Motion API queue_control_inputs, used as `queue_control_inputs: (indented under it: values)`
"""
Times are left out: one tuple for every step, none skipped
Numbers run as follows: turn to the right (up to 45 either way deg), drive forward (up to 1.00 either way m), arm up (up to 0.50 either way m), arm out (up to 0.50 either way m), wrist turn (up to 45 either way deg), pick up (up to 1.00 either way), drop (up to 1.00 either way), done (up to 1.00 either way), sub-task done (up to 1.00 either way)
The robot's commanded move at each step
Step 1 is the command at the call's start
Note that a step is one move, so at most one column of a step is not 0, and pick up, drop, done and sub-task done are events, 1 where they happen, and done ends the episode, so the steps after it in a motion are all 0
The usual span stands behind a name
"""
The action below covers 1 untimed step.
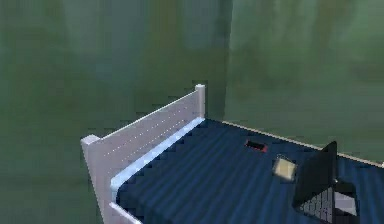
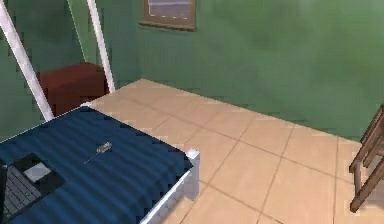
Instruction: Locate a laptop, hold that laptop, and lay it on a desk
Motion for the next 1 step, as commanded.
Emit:
queue_control_inputs:
  values:
    - [45.0, 0.0, 0.0, 0.0, 0.0, 0.0, 0.0, 0.0, 0.0]
